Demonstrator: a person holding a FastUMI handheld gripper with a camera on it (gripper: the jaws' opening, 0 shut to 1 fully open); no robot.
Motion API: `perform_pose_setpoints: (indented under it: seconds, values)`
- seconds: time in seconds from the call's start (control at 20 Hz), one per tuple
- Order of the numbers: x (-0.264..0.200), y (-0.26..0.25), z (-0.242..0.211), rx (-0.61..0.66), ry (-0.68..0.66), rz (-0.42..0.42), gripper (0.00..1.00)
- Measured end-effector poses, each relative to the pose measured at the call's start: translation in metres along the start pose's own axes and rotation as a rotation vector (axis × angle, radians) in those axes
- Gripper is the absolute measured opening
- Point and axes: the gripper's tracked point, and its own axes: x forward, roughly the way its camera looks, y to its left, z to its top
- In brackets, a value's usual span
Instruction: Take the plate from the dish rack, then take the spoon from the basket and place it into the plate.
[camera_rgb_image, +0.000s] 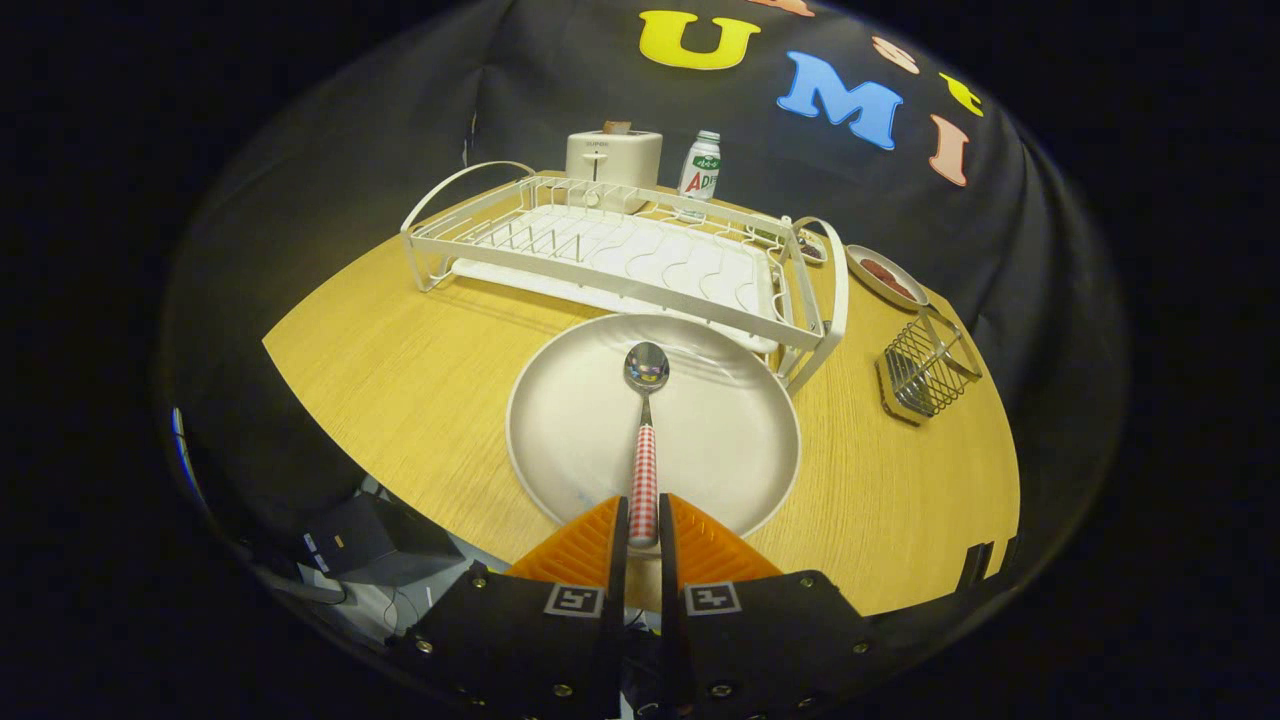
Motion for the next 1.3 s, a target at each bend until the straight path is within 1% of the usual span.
perform_pose_setpoints:
  seconds: [0.1, 0.2, 0.25, 0.3, 0.45, 0.7, 0.95, 1.1, 1.3]
  values:
    - [0.0, -0.001, 0.0, -0.014, -0.002, -0.004, 0.21]
    - [0.0, 0.001, 0.001, -0.022, -0.007, 0.002, 0.22]
    - [-0.002, 0.001, 0.002, -0.024, -0.008, 0.0, 0.24]
    - [-0.003, -0.001, 0.005, -0.025, -0.013, -0.005, 0.28]
    - [-0.013, -0.007, 0.019, -0.018, -0.053, -0.013, 0.29]
    - [-0.045, -0.035, 0.071, -0.008, -0.193, -0.055, 0.28]
    - [-0.092, -0.072, 0.136, -0.002, -0.366, -0.126, 0.29]
    - [-0.124, -0.096, 0.175, 0.035, -0.475, -0.17, 0.29]
    - [-0.156, -0.129, 0.216, 0.071, -0.579, -0.226, 0.29]
